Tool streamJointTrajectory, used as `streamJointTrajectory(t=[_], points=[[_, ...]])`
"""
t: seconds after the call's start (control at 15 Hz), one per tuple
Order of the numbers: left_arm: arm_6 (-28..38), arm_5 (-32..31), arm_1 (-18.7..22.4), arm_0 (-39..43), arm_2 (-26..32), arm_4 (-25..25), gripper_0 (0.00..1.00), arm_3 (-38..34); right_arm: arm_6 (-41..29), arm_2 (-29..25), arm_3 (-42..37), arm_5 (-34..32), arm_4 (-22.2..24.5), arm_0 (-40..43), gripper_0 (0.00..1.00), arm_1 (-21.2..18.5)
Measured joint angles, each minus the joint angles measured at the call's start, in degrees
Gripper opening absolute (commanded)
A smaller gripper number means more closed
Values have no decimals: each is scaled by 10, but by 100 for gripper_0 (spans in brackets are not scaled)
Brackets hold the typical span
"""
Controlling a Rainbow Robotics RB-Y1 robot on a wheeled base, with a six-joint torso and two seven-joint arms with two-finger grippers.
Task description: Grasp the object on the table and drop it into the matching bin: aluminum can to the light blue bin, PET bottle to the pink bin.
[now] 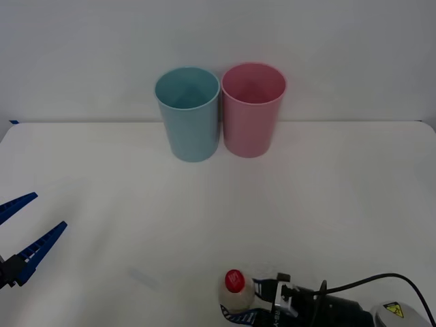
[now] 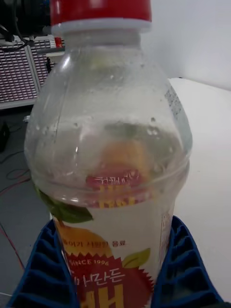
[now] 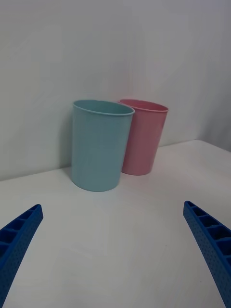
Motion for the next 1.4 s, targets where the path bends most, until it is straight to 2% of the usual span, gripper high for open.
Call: streamJointTrajectory(t=[0.4,0.8,1.4], points=[[0,0,0,0,0,0,100,0,-2,-16,-13,0,-13,-2,0,-1],[0,0,0,0,0,0,100,0,-26,-42,-104,27,-35,15,0,-19],[0,0,0,0,0,0,100,0,-234,-113,-271,92,-39,20,0,-32]])
